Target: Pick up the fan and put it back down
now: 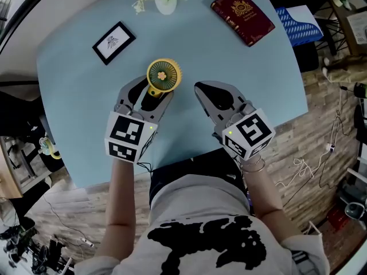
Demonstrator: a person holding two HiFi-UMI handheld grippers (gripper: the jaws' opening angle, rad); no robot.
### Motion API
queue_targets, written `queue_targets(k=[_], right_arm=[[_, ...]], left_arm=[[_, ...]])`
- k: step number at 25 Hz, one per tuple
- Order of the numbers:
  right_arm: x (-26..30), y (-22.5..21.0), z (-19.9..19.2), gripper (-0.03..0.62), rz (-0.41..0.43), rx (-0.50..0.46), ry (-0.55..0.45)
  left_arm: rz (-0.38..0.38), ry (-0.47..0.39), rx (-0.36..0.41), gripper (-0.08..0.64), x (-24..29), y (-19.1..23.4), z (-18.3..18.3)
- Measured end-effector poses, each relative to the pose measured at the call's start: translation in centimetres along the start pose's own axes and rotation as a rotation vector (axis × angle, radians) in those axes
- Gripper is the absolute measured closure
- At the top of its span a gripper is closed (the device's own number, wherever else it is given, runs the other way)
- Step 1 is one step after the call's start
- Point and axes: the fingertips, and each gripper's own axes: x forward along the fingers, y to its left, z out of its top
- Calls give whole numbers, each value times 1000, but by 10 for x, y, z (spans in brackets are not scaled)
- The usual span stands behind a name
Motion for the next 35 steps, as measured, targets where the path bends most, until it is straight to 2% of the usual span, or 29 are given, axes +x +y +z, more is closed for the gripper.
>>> queue_targets(k=[10, 23, 35], right_arm=[[13, -19, -31, 588, -34, 75, 29], [20, -56, -70, 588, -95, 140, 58], [25, -76, -107, 588, -145, 172, 98]], left_arm=[[-49, 67, 62, 296, 35, 0, -13], [-116, 197, 56, 295, 88, -5, -51], [-111, 279, 140, 295, 123, -4, -85]])
